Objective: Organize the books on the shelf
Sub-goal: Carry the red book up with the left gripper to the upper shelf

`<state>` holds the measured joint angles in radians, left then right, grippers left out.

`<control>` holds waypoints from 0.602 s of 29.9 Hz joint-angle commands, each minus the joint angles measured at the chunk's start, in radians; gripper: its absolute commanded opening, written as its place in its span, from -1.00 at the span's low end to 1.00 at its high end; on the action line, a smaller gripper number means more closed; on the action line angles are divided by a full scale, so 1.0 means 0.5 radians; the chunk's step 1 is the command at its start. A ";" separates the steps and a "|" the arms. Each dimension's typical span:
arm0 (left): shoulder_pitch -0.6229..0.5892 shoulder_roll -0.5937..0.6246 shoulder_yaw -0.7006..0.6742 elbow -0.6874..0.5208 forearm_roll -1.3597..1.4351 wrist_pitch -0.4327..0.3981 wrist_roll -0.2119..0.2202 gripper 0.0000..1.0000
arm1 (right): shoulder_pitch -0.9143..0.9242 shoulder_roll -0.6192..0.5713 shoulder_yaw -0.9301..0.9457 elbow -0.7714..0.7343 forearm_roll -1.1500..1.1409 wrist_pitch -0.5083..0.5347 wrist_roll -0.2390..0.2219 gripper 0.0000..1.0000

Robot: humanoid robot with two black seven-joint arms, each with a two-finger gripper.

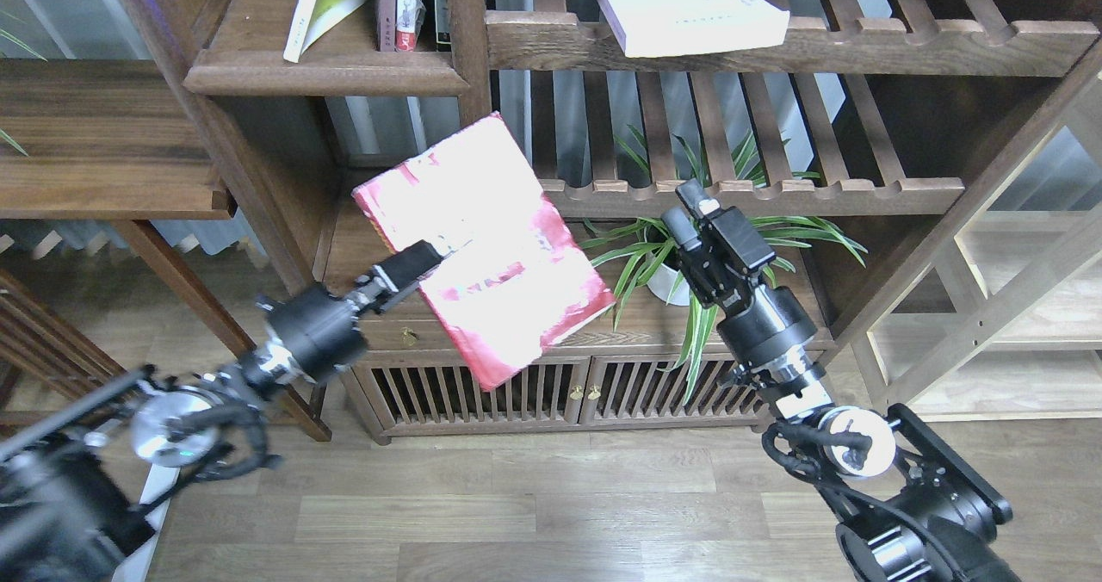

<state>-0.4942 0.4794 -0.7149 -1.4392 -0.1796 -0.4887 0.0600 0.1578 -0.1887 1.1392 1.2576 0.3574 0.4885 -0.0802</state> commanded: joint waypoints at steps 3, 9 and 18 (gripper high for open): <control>0.016 0.369 -0.073 -0.143 0.172 0.000 -0.013 -0.99 | 0.013 0.000 0.001 -0.024 0.000 0.000 -0.002 0.42; 0.102 0.615 -0.370 -0.345 0.243 0.000 -0.013 -1.00 | 0.010 -0.009 -0.002 -0.058 -0.003 0.000 -0.002 0.44; 0.120 0.753 -0.960 -0.469 0.411 0.000 0.006 -1.00 | 0.013 -0.009 -0.005 -0.061 -0.003 0.000 -0.002 0.49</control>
<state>-0.4346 0.8449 -1.1071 -1.6739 -0.0006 -0.4887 0.0550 0.1627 -0.1932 1.1388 1.2272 0.3559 0.4885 -0.0812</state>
